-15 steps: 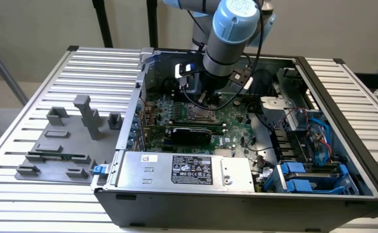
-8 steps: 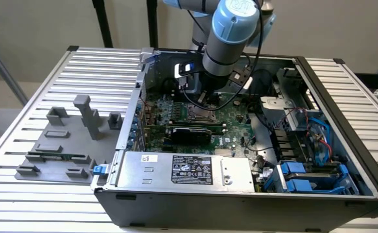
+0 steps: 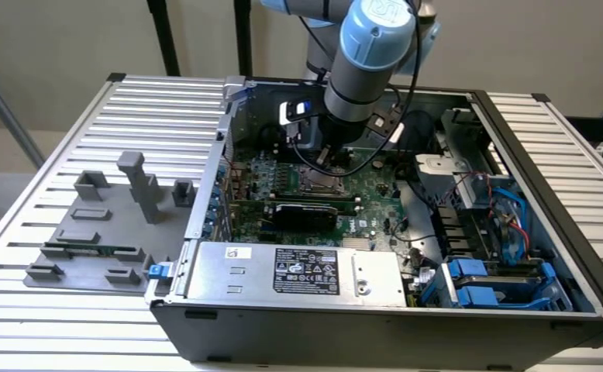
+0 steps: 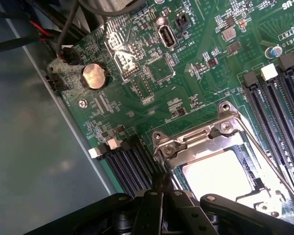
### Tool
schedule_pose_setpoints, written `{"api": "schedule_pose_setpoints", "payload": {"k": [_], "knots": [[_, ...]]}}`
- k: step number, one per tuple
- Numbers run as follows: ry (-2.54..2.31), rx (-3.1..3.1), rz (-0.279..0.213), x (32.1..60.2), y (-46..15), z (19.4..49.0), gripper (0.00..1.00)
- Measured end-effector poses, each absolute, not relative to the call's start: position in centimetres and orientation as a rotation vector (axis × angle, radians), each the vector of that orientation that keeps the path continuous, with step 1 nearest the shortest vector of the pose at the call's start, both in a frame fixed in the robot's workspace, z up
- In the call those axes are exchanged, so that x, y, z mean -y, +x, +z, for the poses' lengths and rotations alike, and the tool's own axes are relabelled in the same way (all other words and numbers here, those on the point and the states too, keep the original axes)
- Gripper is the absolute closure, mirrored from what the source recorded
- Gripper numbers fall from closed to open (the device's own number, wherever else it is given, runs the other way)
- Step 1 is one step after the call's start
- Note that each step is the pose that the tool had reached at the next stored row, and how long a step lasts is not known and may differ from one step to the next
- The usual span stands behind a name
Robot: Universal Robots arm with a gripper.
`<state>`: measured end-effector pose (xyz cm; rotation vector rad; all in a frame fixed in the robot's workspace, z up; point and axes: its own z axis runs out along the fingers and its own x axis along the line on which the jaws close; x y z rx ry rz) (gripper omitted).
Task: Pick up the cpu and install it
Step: 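Install the first cpu locking lever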
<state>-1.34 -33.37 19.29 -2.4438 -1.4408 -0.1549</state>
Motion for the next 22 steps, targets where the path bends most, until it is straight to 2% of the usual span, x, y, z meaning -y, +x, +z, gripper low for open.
{"api": "schedule_pose_setpoints", "payload": {"k": [15, 22], "knots": [[-2.432, 1.44, -0.162, 33.8, -1.3, 19.3, 0.89], [-2.424, 1.436, -0.169, 33.9, -1.3, 20.8, 0.89]]}}
